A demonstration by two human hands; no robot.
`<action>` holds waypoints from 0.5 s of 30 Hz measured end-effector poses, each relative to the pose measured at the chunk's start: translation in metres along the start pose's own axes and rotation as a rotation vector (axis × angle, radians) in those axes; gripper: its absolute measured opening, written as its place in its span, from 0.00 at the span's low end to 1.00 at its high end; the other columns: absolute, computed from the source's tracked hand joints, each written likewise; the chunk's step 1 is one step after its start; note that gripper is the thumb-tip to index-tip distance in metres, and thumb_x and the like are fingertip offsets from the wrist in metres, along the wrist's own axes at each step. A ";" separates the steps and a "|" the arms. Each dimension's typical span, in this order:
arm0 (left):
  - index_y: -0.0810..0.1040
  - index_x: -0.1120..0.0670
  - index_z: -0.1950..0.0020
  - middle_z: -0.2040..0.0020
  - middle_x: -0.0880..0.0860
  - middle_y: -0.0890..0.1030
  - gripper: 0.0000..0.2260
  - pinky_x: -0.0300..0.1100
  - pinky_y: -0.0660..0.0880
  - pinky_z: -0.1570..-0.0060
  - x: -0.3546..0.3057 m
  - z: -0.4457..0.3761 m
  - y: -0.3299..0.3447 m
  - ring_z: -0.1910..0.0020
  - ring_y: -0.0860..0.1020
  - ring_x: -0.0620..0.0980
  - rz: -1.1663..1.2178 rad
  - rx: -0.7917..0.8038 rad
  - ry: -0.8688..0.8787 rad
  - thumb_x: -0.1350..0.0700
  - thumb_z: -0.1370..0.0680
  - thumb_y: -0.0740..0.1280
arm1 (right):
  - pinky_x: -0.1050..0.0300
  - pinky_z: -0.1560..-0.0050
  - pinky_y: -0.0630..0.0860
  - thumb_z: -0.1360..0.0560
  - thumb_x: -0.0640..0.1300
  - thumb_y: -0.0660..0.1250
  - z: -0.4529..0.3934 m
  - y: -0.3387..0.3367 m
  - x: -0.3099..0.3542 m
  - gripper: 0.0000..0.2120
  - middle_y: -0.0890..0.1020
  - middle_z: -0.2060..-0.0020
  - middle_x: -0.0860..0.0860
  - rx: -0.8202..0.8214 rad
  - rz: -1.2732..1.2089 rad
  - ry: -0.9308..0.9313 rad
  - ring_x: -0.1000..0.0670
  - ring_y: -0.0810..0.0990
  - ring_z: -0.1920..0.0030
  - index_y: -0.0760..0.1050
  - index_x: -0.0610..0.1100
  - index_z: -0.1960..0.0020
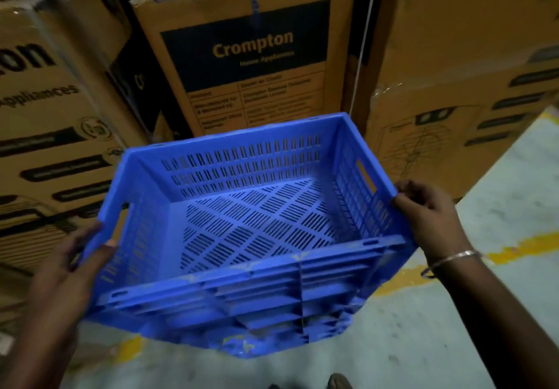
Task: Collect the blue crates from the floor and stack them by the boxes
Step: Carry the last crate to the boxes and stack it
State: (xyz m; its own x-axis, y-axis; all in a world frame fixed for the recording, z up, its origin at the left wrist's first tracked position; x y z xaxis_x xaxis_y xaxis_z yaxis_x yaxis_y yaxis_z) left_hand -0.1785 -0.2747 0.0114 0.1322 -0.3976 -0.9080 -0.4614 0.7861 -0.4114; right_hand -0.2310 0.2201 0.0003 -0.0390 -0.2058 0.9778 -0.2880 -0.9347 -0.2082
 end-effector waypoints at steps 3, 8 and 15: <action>0.77 0.39 0.37 0.35 0.55 0.80 0.16 0.50 0.76 0.39 0.001 0.004 0.002 0.40 0.79 0.56 -0.096 -0.006 0.008 0.56 0.21 0.71 | 0.48 0.59 0.73 0.34 0.47 0.66 -0.003 0.002 -0.004 0.13 0.77 0.61 0.35 0.027 0.016 -0.020 0.46 0.76 0.63 0.76 0.39 0.54; 0.73 0.37 0.34 0.37 0.52 0.81 0.26 0.59 0.76 0.40 -0.001 0.012 -0.005 0.40 0.79 0.57 -0.380 -0.009 0.026 0.34 0.32 0.67 | 0.49 0.60 0.78 0.26 0.41 0.67 -0.001 -0.002 -0.011 0.11 0.81 0.64 0.51 0.048 0.010 -0.079 0.50 0.81 0.63 0.79 0.58 0.54; 0.73 0.53 0.29 0.26 0.58 0.71 0.28 0.57 0.67 0.28 -0.007 0.049 0.012 0.27 0.70 0.59 -0.617 -0.083 0.187 0.36 0.22 0.59 | 0.50 0.56 0.75 0.23 0.51 0.61 -0.001 -0.011 -0.005 0.20 0.77 0.50 0.49 -0.046 0.432 -0.393 0.48 0.77 0.52 0.69 0.50 0.32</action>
State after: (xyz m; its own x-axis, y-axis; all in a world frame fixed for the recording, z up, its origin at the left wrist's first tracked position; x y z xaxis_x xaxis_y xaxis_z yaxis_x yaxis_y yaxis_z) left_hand -0.1423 -0.2393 0.0093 0.2433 -0.8457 -0.4750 -0.4173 0.3508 -0.8384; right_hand -0.2285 0.2316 -0.0028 0.1934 -0.6654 0.7210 -0.3666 -0.7307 -0.5760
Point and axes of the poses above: each hand's wrist, its own z-axis away from the middle knuckle, its own y-axis out of the palm, x = y × z, the point moved 3 cm from there along -z, towards the middle knuckle
